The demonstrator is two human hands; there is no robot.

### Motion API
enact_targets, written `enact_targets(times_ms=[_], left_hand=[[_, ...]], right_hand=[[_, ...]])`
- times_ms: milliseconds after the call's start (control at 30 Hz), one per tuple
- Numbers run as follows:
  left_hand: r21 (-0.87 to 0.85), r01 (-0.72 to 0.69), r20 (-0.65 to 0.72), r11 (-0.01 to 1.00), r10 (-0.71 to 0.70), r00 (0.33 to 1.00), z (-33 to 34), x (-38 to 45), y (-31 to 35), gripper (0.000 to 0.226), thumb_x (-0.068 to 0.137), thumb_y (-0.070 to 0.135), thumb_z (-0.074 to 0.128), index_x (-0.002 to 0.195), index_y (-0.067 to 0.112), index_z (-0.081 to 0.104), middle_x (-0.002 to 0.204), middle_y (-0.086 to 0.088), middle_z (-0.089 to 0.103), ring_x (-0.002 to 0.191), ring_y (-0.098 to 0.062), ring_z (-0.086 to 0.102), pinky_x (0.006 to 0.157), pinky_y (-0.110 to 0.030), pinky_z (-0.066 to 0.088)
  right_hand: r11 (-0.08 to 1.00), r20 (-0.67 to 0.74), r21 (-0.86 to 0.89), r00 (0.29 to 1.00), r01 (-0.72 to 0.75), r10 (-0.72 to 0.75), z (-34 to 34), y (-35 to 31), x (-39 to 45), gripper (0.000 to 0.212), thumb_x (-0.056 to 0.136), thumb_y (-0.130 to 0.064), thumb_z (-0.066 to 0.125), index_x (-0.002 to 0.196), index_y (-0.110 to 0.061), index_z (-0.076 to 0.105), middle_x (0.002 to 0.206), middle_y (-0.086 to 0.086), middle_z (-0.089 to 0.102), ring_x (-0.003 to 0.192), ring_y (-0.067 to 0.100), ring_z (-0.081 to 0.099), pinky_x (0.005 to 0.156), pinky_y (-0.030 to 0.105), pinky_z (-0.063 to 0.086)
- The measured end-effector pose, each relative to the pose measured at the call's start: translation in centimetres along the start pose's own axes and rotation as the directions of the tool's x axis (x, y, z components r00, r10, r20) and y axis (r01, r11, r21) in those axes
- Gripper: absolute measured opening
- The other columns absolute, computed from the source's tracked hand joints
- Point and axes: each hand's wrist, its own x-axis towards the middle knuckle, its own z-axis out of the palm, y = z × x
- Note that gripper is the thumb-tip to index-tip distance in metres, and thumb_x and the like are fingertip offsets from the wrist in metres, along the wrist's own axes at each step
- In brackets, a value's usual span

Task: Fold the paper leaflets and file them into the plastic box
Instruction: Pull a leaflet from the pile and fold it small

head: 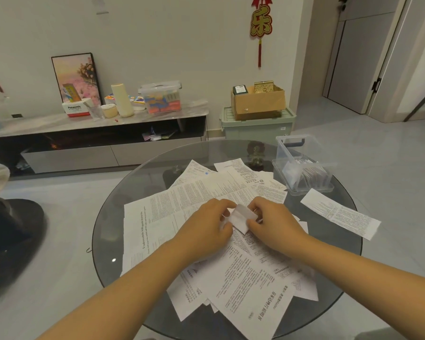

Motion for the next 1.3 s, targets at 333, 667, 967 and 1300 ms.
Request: enact_targets(times_ms=[333,667,967,1300], left_hand=[[0.115,-0.005,0.053,0.993,-0.001,0.999,0.6,0.2,0.4,0.051,0.092,0.035,0.055,0.138,0.028,0.034,0.114,0.009,0.054,0.102,-0.008,0.050,0.092,-0.030,0.046],[0.041,0.173,0.040,0.984,-0.175,0.984,1.6,2.1,0.7,0.049,0.084,0.025,0.068,0.129,0.021,0.049,0.101,0.004,0.056,0.085,-0.011,0.052,0.074,-0.023,0.043],[-0.163,0.230,-0.036,0.959,-0.239,0.970,1.4,2.9,1.7,0.012,0.081,0.019,0.071,0.084,0.025,0.061,0.083,0.008,0.060,0.073,-0.003,0.053,0.062,-0.017,0.040],[-0.486,0.283,-0.002,0.827,-0.325,0.946,1.3,3.3,4.2,0.023,0.082,0.022,0.072,0.102,0.025,0.061,0.087,0.001,0.070,0.081,-0.016,0.067,0.065,-0.024,0.050]], right_hand=[[0.999,0.042,-0.028,0.999,0.036,-0.035,0.9,0.7,0.2,0.043,0.086,-0.026,0.063,0.125,-0.027,0.045,0.109,-0.003,0.052,0.103,0.015,0.048,0.086,0.027,0.041],[0.971,0.013,-0.231,0.997,-0.068,0.073,0.7,0.6,0.8,0.038,0.081,-0.046,0.066,0.109,-0.024,0.052,0.109,-0.003,0.052,0.109,0.019,0.040,0.086,0.029,0.030],[0.994,-0.016,-0.032,0.994,-0.109,0.108,-0.2,1.5,0.5,0.041,0.078,-0.039,0.072,0.112,-0.025,0.053,0.108,-0.008,0.052,0.110,0.015,0.040,0.091,0.029,0.035],[0.910,-0.069,0.403,0.988,-0.102,0.141,-2.9,2.7,-0.1,0.019,0.085,-0.014,0.067,0.099,-0.025,0.062,0.085,-0.001,0.062,0.078,0.012,0.059,0.063,0.020,0.049]])
